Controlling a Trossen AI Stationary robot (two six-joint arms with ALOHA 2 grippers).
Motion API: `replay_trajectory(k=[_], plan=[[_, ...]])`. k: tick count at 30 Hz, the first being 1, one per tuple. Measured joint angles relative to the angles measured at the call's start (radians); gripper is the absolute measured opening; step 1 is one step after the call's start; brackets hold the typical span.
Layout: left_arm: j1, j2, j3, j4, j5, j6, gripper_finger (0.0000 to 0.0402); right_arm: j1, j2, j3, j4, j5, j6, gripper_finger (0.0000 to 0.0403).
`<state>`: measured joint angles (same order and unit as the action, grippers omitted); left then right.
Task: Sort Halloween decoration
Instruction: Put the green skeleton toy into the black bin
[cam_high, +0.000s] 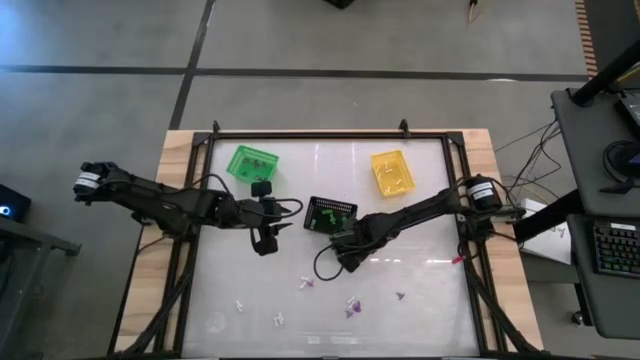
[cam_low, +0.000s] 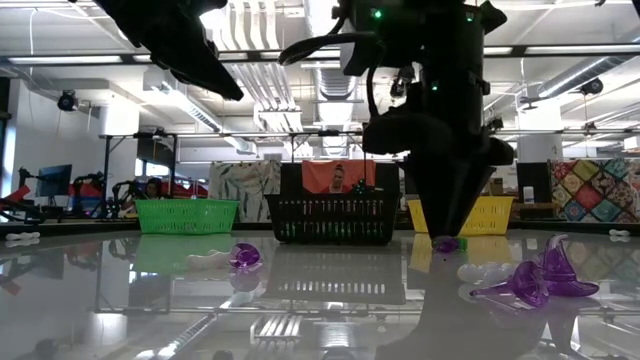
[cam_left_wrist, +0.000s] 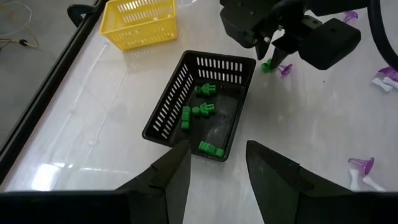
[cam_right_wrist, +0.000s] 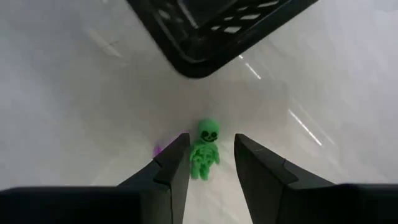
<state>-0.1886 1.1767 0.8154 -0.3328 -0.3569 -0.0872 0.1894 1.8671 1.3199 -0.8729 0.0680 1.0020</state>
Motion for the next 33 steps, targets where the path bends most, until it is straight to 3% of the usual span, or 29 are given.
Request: replay_trajectory(k=[14, 22, 33], plan=[[0.000, 0.000, 0.000, 0.001, 0.000, -0.005, 0.0139, -0.002, 0.000, -0.022, 0.044, 0.032, -0.042, 0.0015], [0.000, 0.000, 0.000, 0.001, 0.000, -0.005, 0.0139, -0.002, -0.028, -0.024, 0.012, 0.034, -0.077, 0.0009], [0.000, 0.000, 0.000, 0.001, 0.000, -0.009, 0.0139, -0.002, -0.245, -0.021, 0.015, 0.071, -0.173, 0.0009]])
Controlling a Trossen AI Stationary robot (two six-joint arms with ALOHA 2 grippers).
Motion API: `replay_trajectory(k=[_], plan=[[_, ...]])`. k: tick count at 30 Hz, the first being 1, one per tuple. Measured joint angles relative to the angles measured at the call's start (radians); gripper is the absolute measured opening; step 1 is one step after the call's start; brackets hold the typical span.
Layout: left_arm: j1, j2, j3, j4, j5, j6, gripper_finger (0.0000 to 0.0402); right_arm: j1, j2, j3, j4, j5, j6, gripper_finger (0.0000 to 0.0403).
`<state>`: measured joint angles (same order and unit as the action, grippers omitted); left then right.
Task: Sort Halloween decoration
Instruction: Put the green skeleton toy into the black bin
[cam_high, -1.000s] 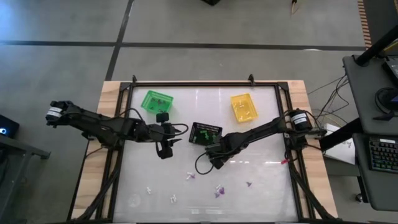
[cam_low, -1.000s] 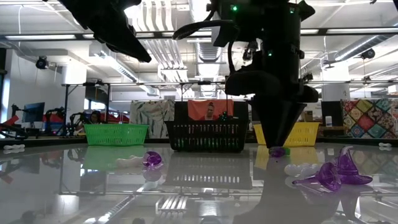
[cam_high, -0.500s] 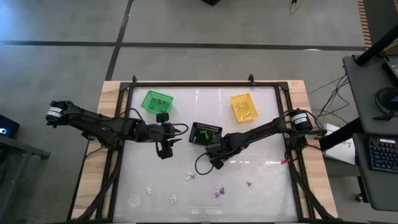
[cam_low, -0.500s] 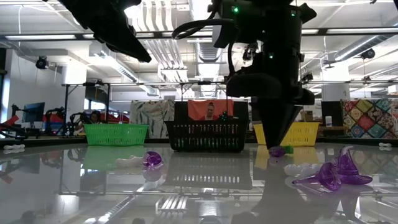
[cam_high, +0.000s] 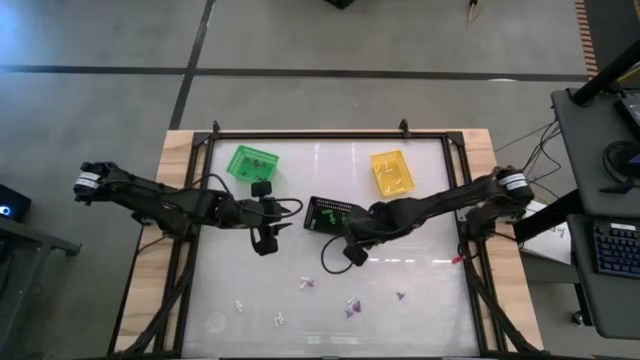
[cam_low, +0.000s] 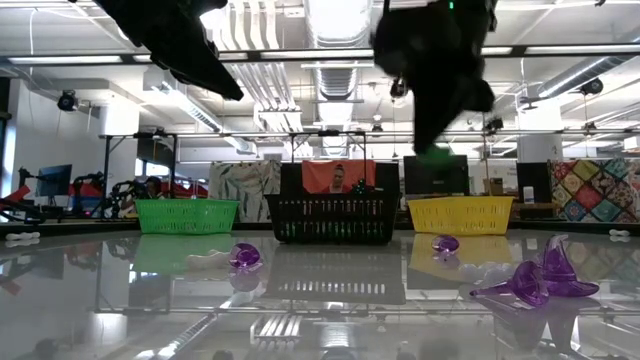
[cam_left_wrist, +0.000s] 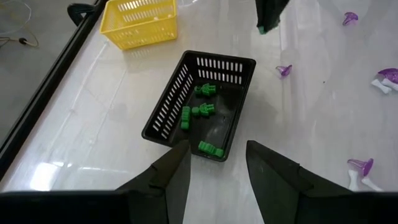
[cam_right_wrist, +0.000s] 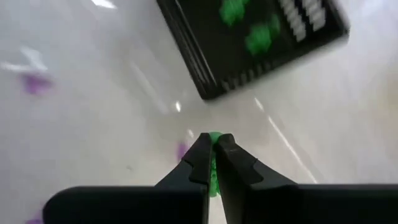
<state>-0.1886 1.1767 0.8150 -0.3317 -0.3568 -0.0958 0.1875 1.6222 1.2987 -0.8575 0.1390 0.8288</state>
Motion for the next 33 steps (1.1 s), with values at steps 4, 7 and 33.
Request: replay_trajectory(k=[4, 7, 33], plan=[[0.000, 0.000, 0.000, -0.001, 0.000, -0.001, 0.0139, -0.005, -0.058, 0.000, 0.116, 0.084, -0.114, 0.0009], [0.000, 0.000, 0.000, -0.002, 0.000, -0.001, 0.0139, -0.012, -0.064, 0.000, 0.228, 0.157, -0.220, 0.0009], [-0.003, 0.000, 0.001, -0.111, 0.178, -0.116, 0.0139, -0.101, 0.093, -0.189, 0.920, 0.307, -0.615, 0.0026]])
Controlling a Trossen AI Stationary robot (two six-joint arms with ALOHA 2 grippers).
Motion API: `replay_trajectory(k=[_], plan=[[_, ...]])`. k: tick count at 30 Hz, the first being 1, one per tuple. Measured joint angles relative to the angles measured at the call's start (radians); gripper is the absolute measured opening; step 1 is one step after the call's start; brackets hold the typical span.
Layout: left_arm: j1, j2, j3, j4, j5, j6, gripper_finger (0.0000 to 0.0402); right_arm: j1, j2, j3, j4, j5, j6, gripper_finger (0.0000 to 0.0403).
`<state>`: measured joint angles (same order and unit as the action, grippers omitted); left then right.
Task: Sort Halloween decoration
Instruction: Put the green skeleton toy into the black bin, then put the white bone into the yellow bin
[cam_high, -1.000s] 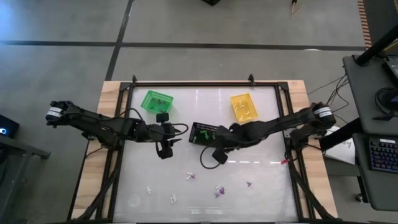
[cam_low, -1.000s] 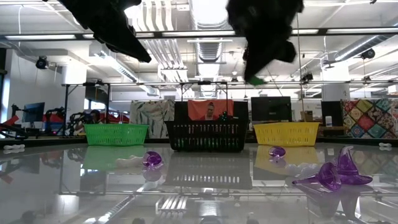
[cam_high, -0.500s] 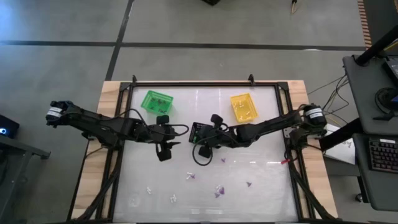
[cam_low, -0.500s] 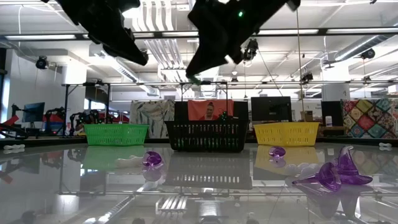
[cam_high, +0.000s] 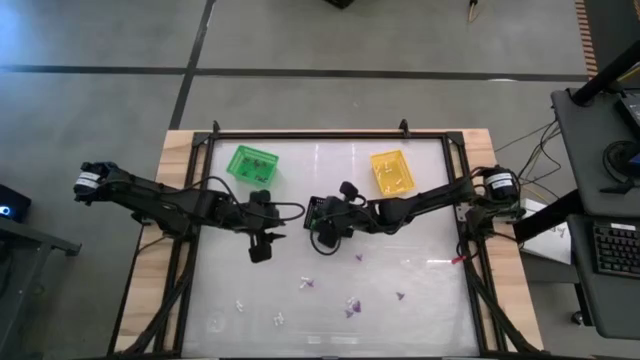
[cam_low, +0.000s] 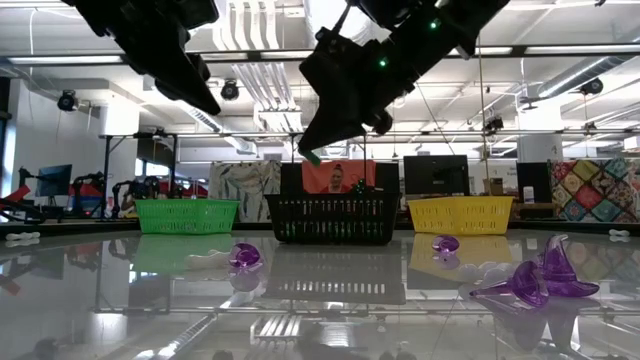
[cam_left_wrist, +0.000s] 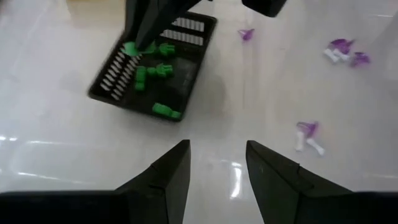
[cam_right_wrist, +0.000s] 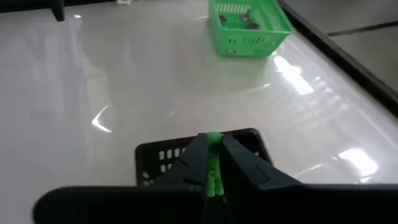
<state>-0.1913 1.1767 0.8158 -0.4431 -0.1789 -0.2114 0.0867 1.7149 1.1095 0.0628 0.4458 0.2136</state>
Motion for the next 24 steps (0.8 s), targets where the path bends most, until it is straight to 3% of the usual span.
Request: replay_trajectory(k=[12, 19, 24], plan=[[-0.042, 0.000, 0.000, 0.000, 0.126, -0.121, 0.0139, 0.000, -0.016, -0.002, -0.013, -0.013, -0.003, 0.0137], [-0.173, 0.037, 0.000, 0.015, 0.144, -0.234, 0.0139, 0.002, -0.107, -0.002, -0.086, -0.160, 0.000, 0.0152], [-0.290, 0.117, 0.001, 0.125, 0.143, -0.301, 0.0139, 0.025, -0.182, -0.002, -0.180, -0.273, 0.029, 0.0148]])
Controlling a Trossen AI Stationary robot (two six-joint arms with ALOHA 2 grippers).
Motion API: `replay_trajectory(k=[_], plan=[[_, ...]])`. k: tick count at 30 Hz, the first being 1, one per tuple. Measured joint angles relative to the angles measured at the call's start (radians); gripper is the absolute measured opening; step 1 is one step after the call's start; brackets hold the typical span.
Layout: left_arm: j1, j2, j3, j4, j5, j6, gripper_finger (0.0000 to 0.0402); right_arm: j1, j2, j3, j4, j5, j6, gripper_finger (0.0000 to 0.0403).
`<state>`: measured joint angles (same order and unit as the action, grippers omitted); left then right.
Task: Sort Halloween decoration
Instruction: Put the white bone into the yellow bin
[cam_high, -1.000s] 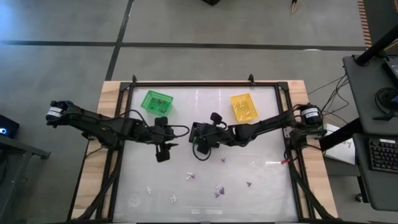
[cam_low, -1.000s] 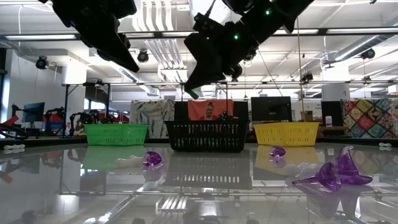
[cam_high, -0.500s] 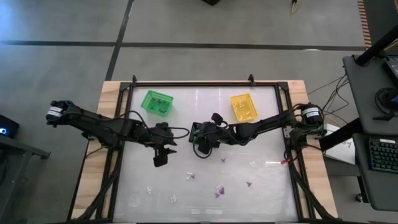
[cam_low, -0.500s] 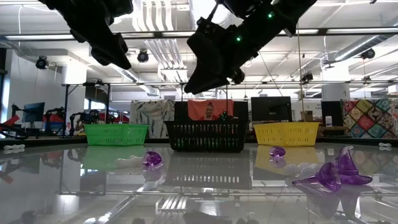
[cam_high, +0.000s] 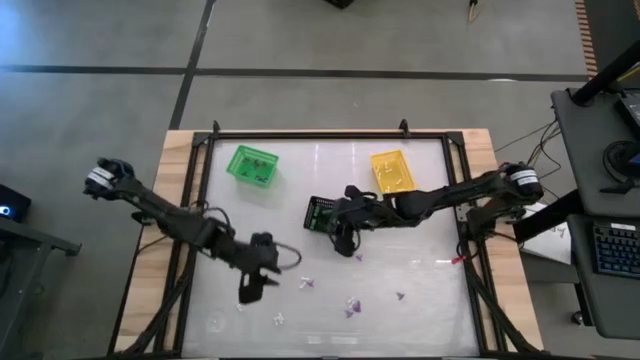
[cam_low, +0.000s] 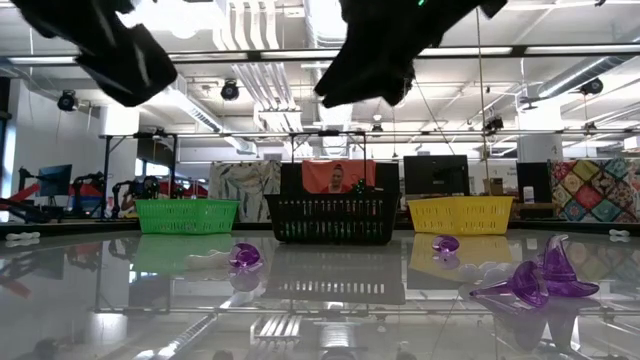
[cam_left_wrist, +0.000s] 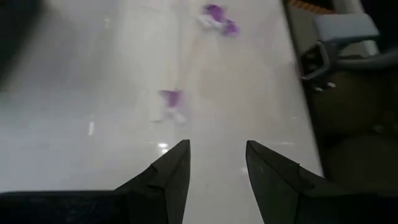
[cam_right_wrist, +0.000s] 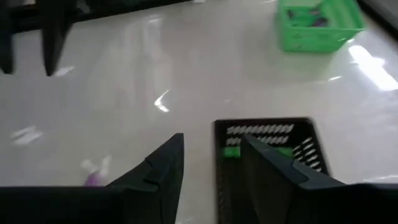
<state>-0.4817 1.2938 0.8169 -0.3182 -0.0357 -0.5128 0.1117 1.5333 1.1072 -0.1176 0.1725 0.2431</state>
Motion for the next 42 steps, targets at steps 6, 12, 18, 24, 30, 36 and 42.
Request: replay_trajectory(k=[6, 12, 18, 24, 30, 36, 42], plan=[[-0.103, 0.125, 0.001, 0.131, 0.000, -0.087, 0.0139, 0.082, -0.059, 0.000, -0.116, -0.017, 0.050, 0.0142], [-0.161, 0.239, 0.001, 0.183, -0.003, -0.154, 0.0139, 0.185, -0.071, 0.000, -0.168, -0.017, 0.112, 0.0141], [-0.193, 0.323, 0.019, 0.207, 0.038, -0.227, 0.0139, 0.266, -0.071, 0.000, -0.180, -0.015, 0.168, 0.0140], [-0.216, 0.396, 0.095, 0.191, 0.055, -0.154, 0.0139, 0.313, -0.051, 0.000, -0.184, 0.019, 0.184, 0.0141], [-0.215, 0.452, 0.182, 0.102, 0.046, -0.039, 0.0139, 0.333, -0.041, -0.004, -0.193, 0.041, 0.229, 0.0139], [-0.214, 0.494, 0.200, 0.055, 0.022, 0.029, 0.0130, 0.347, -0.039, -0.010, -0.192, 0.067, 0.234, 0.0141], [-0.205, 0.493, 0.199, 0.055, 0.019, 0.044, 0.0118, 0.347, -0.039, -0.012, -0.193, 0.095, 0.236, 0.0139]])
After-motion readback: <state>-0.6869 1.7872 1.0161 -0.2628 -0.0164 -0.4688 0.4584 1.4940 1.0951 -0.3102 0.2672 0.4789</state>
